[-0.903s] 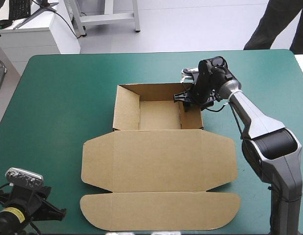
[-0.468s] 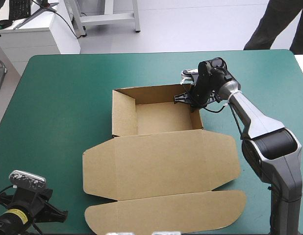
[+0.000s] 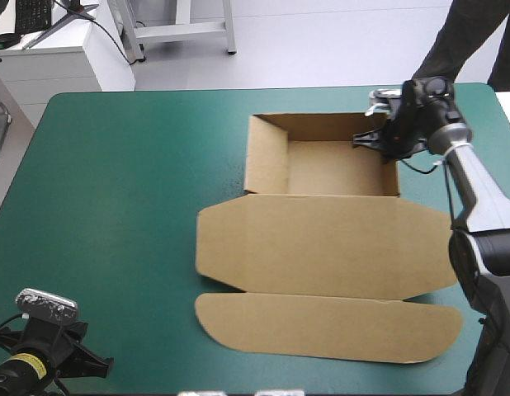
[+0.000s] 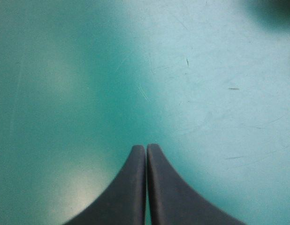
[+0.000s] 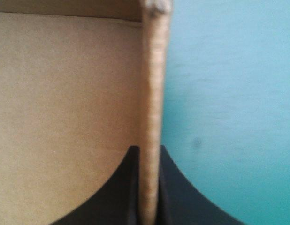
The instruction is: Fold the box
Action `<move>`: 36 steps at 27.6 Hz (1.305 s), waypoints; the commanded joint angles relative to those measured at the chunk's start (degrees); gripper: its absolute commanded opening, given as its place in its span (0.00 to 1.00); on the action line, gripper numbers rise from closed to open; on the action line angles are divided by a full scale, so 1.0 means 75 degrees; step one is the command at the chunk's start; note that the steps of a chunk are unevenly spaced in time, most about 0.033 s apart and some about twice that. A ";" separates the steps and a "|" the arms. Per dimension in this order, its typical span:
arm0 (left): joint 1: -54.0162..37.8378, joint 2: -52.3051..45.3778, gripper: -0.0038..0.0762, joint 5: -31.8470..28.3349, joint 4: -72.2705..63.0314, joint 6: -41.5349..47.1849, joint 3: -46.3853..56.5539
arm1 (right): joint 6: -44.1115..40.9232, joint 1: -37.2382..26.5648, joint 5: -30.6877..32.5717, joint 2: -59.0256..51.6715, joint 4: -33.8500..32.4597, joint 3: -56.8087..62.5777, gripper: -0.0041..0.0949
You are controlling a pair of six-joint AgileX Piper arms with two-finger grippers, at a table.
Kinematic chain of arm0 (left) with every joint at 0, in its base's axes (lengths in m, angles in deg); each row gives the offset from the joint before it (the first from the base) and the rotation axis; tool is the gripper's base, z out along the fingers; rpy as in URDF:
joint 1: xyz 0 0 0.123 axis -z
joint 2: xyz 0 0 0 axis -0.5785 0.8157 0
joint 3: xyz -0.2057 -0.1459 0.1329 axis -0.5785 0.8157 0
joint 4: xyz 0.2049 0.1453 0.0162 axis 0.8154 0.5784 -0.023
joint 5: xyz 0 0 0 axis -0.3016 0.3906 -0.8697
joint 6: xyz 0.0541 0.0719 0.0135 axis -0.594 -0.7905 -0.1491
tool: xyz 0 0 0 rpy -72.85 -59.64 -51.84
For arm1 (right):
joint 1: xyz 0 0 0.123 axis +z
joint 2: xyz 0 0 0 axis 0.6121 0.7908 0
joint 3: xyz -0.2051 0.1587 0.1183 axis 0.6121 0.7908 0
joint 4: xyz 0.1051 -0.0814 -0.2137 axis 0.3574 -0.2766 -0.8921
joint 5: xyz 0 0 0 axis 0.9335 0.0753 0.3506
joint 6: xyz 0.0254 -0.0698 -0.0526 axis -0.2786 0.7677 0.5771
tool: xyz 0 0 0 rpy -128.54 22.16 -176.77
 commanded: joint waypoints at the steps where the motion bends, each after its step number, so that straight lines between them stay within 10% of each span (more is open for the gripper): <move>1: 0.0034 0.0044 0.04 -0.0330 0.0024 0.0070 -0.0187 | 0.0375 -0.0975 0.0195 -0.0755 -0.0651 -0.0189 0.04; 13: 0.0034 0.0044 0.04 -0.0330 0.0024 0.0070 -0.0187 | 0.0698 -0.4987 0.0170 -0.0736 0.0058 -0.0139 0.10; 21: 0.0034 0.0044 0.04 -0.0348 0.0007 0.0032 -0.0187 | 0.0698 -0.5675 0.0170 -0.0736 0.0182 0.0068 0.51; 27: 0.0034 0.0044 0.04 -0.0348 0.0007 0.0032 -0.0187 | 0.0349 -0.5757 0.0170 -0.0791 0.0276 0.0068 0.54; 31: 0.0034 0.0044 0.04 -0.0348 0.0007 0.0032 -0.0187 | 0.0349 -0.5757 0.0170 -0.1124 0.0276 0.0202 0.44; 36: 0.0034 0.0044 0.04 -0.0348 0.0007 0.0032 -0.0187 | 0.0698 -0.5757 0.0170 -0.2570 0.0333 0.1557 0.02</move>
